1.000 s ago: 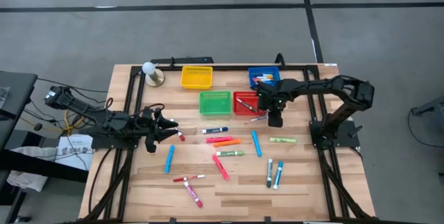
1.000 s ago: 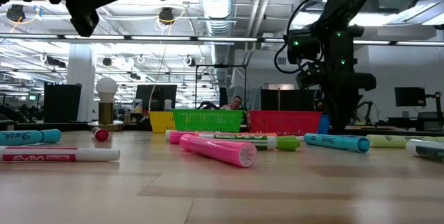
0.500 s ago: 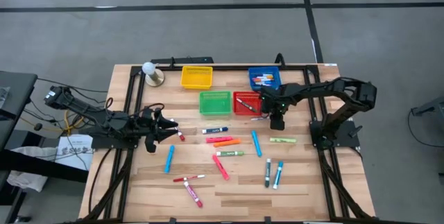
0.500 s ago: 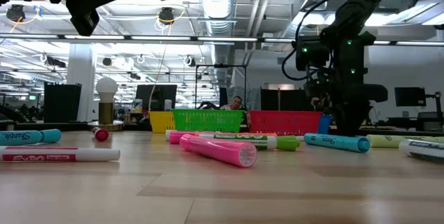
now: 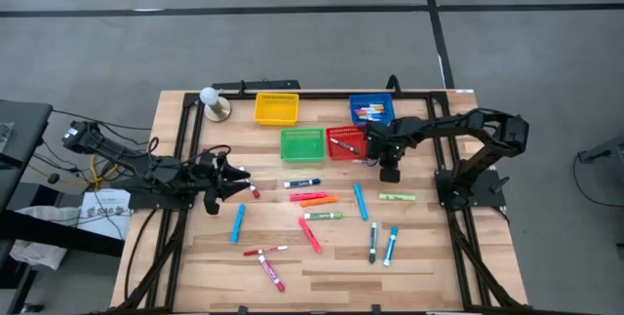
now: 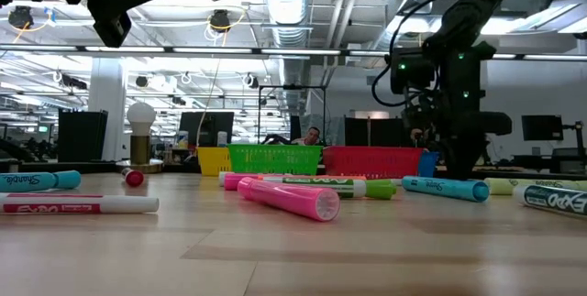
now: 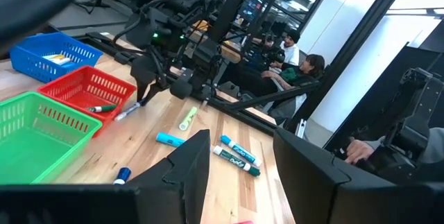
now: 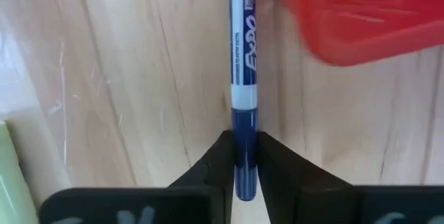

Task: Pick & Place Markers
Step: Put the blue marker into the red bin

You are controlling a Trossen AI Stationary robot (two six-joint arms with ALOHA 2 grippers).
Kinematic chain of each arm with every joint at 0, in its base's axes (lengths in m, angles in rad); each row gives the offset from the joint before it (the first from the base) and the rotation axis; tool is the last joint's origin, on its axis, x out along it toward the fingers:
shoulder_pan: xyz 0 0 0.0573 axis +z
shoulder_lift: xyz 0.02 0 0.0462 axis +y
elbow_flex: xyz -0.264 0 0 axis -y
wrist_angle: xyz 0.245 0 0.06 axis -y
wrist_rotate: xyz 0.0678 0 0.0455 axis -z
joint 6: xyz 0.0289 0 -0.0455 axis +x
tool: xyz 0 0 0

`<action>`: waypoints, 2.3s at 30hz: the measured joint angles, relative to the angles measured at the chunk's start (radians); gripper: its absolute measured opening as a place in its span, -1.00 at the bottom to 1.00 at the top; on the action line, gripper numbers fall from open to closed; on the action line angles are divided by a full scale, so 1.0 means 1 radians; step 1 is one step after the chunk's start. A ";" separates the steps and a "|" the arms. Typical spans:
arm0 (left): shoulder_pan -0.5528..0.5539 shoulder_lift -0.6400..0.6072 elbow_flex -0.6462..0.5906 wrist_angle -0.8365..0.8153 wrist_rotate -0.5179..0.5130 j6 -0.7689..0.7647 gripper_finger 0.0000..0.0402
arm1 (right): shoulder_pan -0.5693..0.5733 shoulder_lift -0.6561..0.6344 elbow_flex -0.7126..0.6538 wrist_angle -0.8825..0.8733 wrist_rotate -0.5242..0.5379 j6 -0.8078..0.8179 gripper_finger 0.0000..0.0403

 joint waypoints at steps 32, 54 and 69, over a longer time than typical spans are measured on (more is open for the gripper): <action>0.000 0.000 0.000 0.012 0.000 0.002 -0.21 | 0.052 -0.128 0.349 -0.058 0.086 0.113 -0.84; 0.000 0.008 0.001 0.030 0.000 0.000 -0.21 | -0.005 0.101 0.369 -0.143 -0.008 0.198 -0.77; 0.000 0.008 0.001 0.040 0.000 0.000 -0.21 | -0.005 0.101 0.369 -0.137 -0.052 0.219 -0.70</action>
